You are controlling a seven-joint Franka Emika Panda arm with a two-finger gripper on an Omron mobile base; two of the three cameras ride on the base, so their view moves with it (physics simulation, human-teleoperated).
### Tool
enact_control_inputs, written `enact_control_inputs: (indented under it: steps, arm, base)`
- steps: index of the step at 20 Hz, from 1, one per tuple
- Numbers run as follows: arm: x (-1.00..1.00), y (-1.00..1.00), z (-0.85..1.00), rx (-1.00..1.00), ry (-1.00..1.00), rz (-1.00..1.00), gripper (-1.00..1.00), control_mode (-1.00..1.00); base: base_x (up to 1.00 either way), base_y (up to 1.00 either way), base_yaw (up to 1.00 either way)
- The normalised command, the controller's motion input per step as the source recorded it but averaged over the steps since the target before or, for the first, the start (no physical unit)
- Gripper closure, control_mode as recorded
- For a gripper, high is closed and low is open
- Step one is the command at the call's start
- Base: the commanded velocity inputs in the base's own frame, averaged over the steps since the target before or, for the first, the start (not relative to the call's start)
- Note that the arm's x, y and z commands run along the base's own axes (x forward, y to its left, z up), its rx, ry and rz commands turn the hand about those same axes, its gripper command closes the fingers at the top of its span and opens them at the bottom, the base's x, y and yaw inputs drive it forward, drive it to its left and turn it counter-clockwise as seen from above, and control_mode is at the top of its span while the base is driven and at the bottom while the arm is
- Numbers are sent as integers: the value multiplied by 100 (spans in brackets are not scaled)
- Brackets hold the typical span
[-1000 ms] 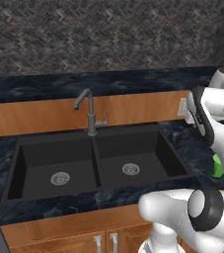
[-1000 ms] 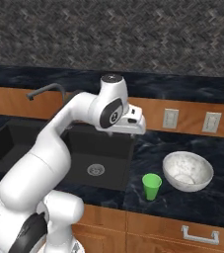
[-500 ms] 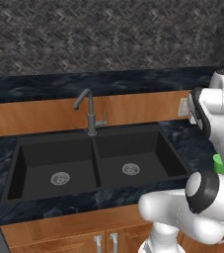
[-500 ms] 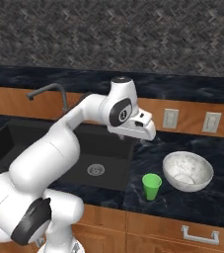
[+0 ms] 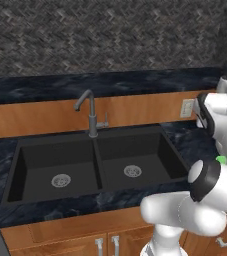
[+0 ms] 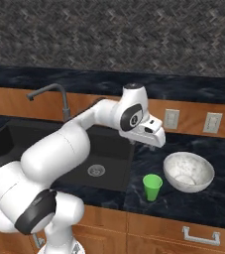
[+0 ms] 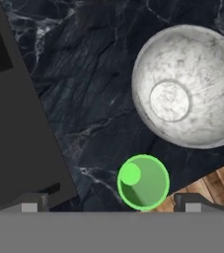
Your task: Place the bowl in the left basin and the cup in the right basin of the sink.
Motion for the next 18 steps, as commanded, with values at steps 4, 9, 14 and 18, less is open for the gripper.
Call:
enact_control_inputs:
  steps: [4,9,14,18]
  arm:
    - [7,-19,-26,-2,0,-5,-100,-100]
    - [13,-18,-24,-5,1,-2,-100,-100]
    - [14,-13,-25,-6,1,-3,-100,-100]
    - [15,-17,-21,-4,0,-2,-100,-100]
  base:
    - [0,0,0]
    - [0,0,0]
    - [0,0,0]
    - [0,0,0]
